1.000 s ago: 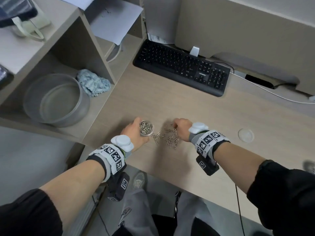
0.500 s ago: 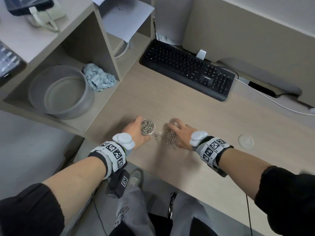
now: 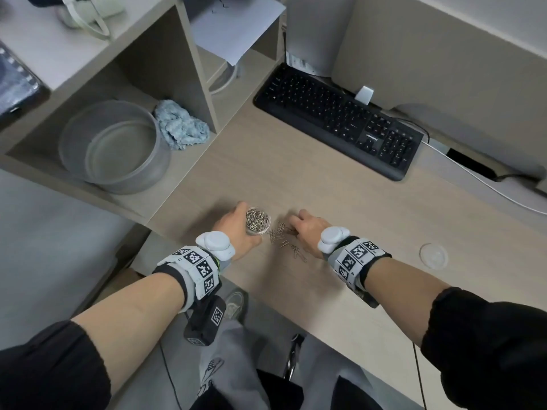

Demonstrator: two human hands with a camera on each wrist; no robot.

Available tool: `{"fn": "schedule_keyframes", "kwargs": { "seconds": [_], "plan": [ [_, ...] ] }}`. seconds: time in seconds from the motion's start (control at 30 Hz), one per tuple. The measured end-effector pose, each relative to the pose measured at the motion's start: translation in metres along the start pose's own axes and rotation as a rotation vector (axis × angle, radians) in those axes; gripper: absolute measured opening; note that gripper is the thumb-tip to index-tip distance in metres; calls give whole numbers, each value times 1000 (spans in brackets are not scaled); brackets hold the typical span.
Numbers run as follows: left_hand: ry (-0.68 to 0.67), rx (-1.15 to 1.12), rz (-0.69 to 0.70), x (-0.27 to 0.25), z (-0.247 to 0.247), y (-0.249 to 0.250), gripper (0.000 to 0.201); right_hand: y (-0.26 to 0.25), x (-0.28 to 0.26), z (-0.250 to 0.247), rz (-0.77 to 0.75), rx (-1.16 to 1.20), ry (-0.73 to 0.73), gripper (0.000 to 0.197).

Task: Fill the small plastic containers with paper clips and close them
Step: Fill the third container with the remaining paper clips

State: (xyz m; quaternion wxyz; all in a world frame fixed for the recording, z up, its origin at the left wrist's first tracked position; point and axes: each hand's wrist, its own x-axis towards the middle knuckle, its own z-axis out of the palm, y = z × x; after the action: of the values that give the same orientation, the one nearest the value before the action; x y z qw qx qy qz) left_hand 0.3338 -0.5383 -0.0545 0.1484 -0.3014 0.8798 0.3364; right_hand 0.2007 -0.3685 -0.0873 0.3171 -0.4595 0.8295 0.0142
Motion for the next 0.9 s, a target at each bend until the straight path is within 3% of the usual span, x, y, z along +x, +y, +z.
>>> {"fn": "schedule_keyframes", "kwargs": {
  "seconds": [0.07, 0.2, 0.33, 0.5, 0.73, 0.9],
  "plan": [
    [-1, 2, 5, -1, 2, 2, 61, 0, -4, -5, 29, 69, -11, 40],
    [-8, 23, 26, 0, 5, 6, 61, 3, -4, -12, 179, 167, -30, 20],
    [-24, 44, 45, 2, 6, 16, 60, 9, -12, -20, 291, 436, 75, 21],
    [-61, 61, 77, 5, 12, 33, 63, 2, -25, -52, 253, 712, 181, 19],
    [-58, 78, 156, 4, 13, 56, 59, -22, -24, -82, 114, 533, 215, 12],
    [-51, 88, 145, 3, 7, 58, 59, -24, -23, -85, 87, 579, 246, 15]
  ]
}}
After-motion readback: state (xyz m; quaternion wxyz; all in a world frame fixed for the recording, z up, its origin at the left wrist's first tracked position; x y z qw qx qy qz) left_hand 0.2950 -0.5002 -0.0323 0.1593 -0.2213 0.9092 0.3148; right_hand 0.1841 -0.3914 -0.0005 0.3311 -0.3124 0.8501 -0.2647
